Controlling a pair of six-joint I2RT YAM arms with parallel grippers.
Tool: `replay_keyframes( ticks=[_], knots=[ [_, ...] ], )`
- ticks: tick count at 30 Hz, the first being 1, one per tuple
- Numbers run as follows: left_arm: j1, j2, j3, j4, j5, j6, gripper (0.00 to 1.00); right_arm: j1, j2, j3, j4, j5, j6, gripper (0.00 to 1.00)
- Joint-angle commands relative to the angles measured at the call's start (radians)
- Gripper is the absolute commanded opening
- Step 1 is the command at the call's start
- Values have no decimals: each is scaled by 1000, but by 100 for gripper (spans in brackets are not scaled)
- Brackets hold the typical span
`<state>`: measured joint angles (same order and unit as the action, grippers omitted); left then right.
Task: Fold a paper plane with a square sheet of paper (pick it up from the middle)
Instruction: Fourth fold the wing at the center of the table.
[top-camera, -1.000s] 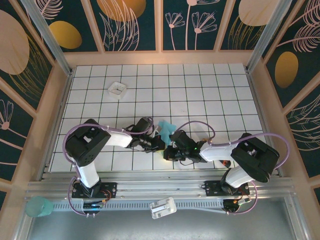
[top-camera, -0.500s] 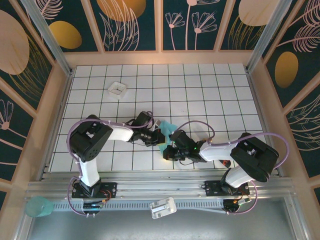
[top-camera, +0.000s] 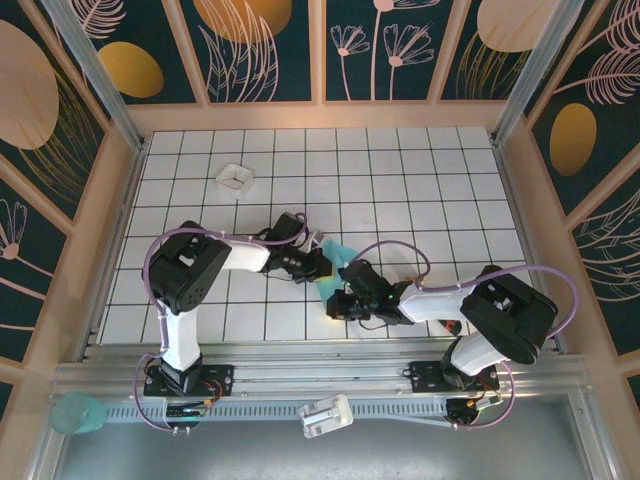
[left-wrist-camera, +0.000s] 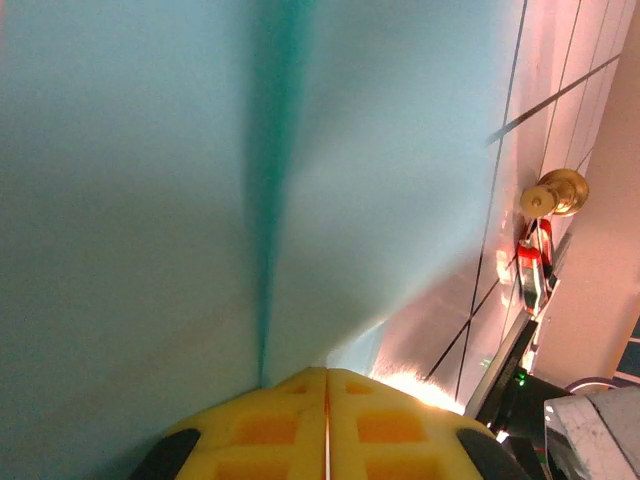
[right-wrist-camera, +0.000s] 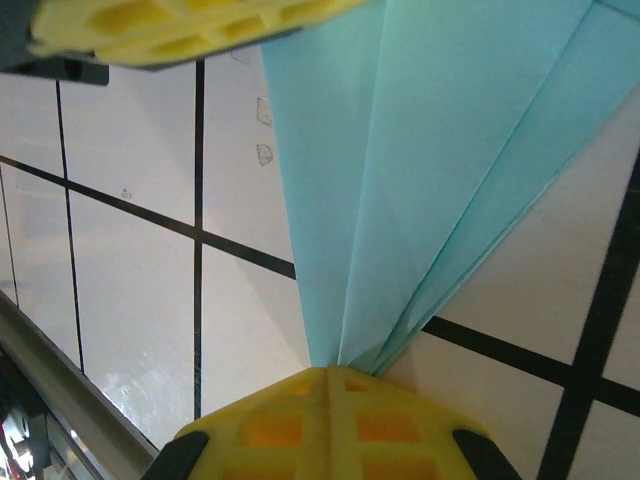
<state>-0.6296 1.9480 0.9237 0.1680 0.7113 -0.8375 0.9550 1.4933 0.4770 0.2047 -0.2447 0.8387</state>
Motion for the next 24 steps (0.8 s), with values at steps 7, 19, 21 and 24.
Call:
replay_keyframes(
  ticks=[7, 19, 21, 24],
  knots=[
    [92, 84, 114, 8, -135, 53, 11, 2, 53, -76, -275, 44, -30, 0],
    [121, 174, 256, -56, -169, 88, 11, -1, 44, -78, -280, 48, -34, 0],
    [131, 186, 277, -65, -174, 90, 11, -1, 41, -80, -279, 47, -34, 0],
    [143, 207, 318, -78, -184, 94, 12, -2, 39, -83, -279, 47, -33, 0]
  ],
)
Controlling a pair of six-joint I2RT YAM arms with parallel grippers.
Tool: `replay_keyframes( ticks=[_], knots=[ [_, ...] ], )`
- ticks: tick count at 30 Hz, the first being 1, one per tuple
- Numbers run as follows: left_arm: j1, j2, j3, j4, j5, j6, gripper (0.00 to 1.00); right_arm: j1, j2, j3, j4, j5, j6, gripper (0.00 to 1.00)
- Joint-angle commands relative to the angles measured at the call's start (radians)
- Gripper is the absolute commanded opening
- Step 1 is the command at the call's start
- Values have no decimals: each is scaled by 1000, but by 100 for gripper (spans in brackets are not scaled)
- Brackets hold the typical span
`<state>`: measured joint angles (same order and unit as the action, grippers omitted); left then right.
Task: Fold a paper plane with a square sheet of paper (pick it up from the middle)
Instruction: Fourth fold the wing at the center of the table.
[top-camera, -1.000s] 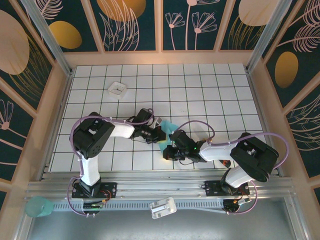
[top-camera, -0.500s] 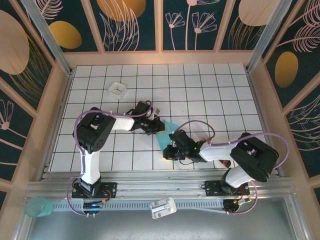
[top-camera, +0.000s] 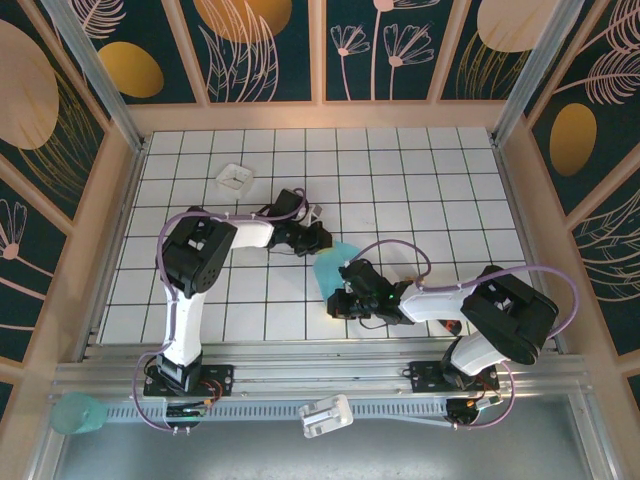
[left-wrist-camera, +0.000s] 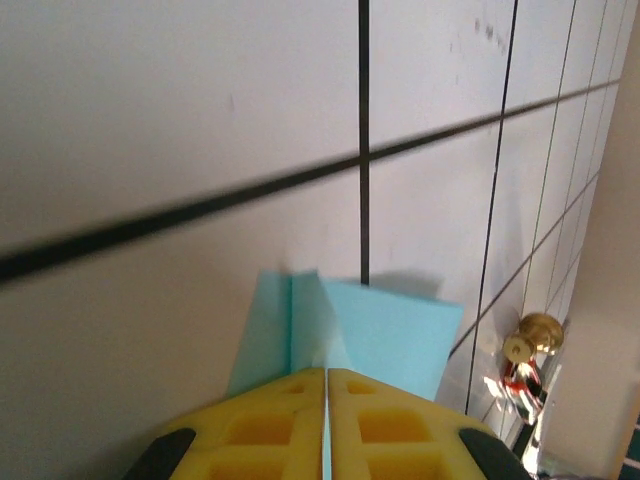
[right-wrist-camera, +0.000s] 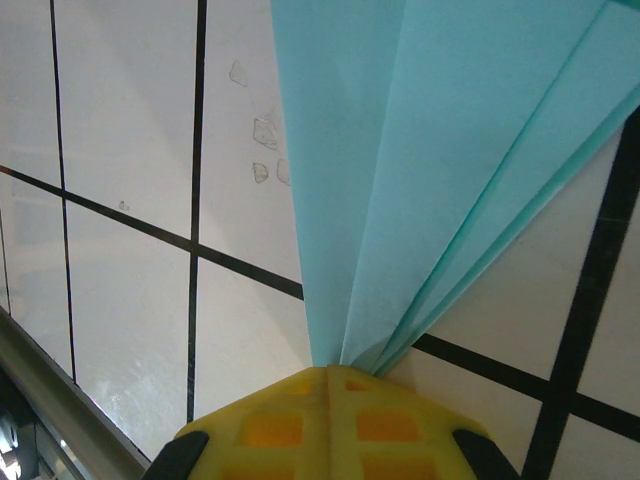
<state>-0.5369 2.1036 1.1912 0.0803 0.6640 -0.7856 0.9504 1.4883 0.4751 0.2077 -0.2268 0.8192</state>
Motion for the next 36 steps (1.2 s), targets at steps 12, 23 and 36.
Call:
replay_keyframes(
  ticks=[12, 23, 36],
  knots=[
    [99, -1, 110, 2, -147, 49, 20, -3, -59, -53, -288, 58, -90, 0],
    [85, -468, -430, 238, -169, -73, 36, -240, -384, -44, -215, -122, -301, 9],
    [-94, -333, -415, 291, -97, -83, 15, -301, -160, -27, 27, -23, -104, 18]
  ],
)
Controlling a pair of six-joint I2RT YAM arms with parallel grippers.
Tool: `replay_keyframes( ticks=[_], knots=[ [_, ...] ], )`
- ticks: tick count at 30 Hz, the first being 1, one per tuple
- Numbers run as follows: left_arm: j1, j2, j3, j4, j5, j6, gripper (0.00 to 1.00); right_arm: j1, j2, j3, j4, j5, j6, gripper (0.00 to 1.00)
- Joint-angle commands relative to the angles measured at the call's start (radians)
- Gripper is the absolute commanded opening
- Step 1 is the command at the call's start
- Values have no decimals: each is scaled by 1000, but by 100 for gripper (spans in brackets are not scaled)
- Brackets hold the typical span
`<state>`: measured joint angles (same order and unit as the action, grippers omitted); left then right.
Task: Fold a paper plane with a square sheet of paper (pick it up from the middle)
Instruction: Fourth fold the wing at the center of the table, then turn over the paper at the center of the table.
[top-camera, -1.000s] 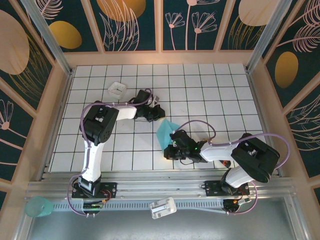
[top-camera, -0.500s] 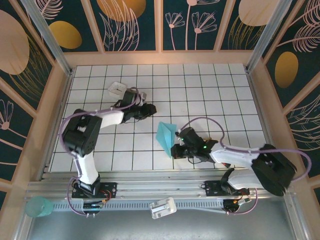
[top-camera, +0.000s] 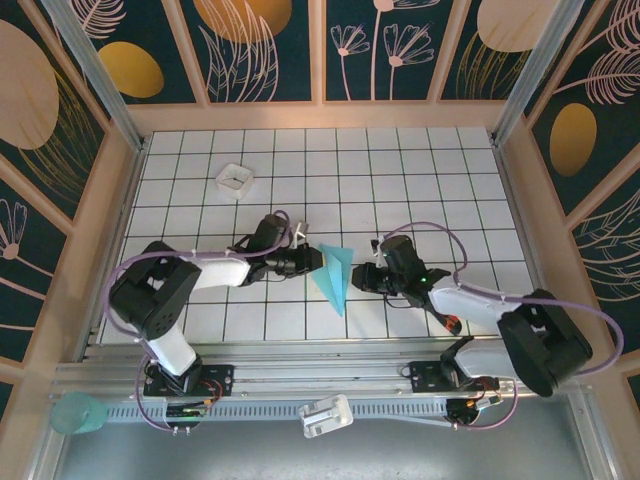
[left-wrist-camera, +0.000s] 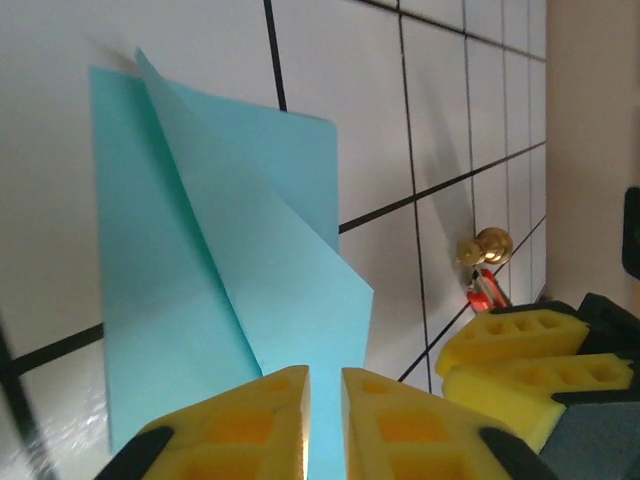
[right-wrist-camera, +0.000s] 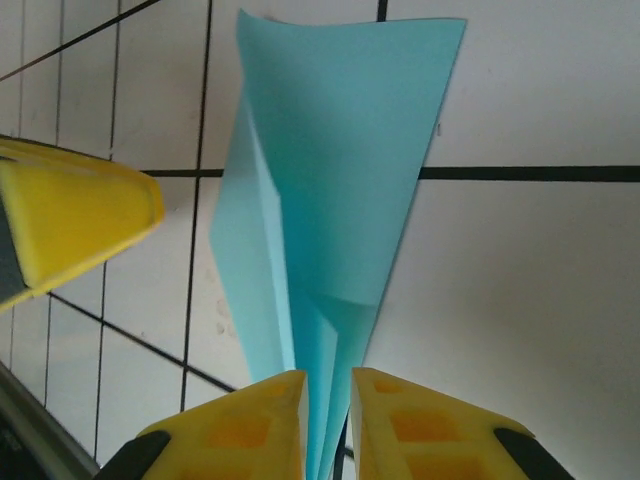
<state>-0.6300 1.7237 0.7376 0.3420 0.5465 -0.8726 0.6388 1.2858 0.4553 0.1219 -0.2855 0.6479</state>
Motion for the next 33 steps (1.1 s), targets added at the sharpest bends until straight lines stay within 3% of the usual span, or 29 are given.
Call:
replay_keyframes(
  ticks=[1, 7, 27, 33],
  knots=[
    [-1, 65, 49, 25, 17, 11, 13, 13, 71, 0, 127, 54, 80, 16],
    [0, 153, 95, 39, 33, 22, 10, 10, 171, 36, 156, 81, 96, 14],
    [0, 215, 82, 59, 18, 14, 14, -10, 177, -31, 316, -21, 129, 24],
    [-1, 211, 86, 56, 19, 12, 15, 24, 91, -51, 256, 80, 95, 28]
  ],
)
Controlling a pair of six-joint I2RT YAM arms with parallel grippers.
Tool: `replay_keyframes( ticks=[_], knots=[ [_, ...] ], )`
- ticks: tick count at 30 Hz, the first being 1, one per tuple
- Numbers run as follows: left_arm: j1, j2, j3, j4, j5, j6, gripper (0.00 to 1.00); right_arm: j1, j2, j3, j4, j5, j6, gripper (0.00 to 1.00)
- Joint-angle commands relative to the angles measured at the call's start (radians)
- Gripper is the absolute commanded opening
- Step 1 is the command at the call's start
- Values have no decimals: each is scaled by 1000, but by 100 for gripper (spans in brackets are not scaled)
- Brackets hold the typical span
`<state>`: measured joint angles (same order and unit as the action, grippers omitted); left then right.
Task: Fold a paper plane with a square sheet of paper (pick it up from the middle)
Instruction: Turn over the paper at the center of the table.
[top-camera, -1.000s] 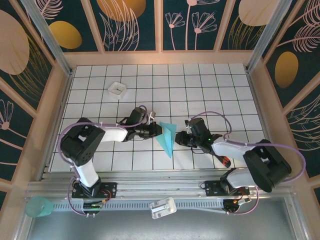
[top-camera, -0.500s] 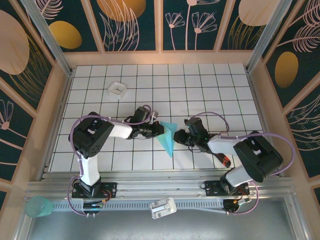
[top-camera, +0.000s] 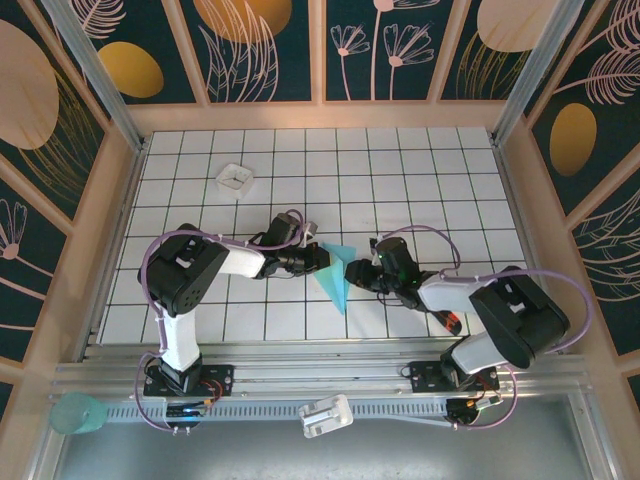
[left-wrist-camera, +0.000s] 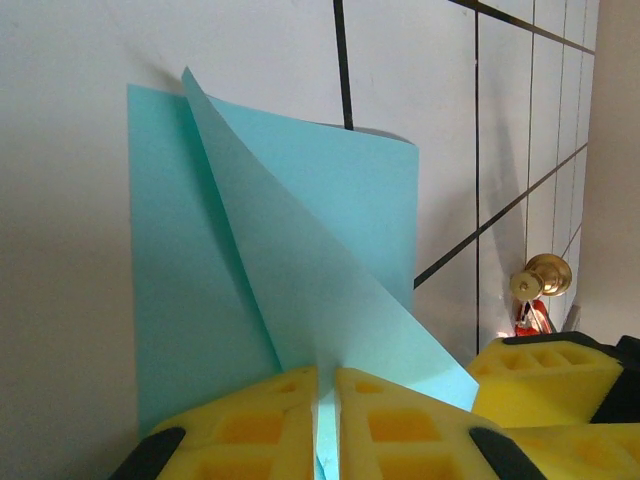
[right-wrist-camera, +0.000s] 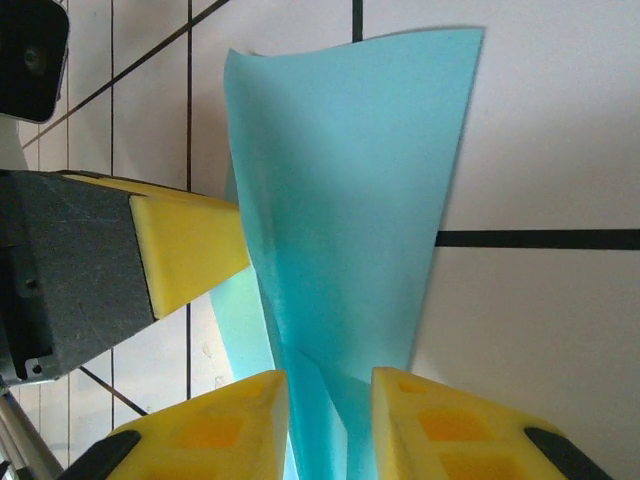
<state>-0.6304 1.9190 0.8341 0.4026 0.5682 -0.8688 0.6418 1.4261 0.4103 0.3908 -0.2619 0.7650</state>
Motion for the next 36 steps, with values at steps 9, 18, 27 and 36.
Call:
replay_keyframes(
  ticks=[9, 18, 27, 36],
  knots=[
    [0, 11, -10, -13, -8, 12, 15, 128, 5, 71, -59, 143, -85, 28],
    [-1, 9, -7, -18, -8, 16, 15, 144, 43, 93, -86, 179, -103, 28],
    [0, 12, -3, -22, -7, 19, 15, 139, -21, 69, -114, 206, -113, 28],
    [0, 7, -4, -28, -10, 19, 15, 141, 24, 62, -68, 174, -96, 28]
  ],
)
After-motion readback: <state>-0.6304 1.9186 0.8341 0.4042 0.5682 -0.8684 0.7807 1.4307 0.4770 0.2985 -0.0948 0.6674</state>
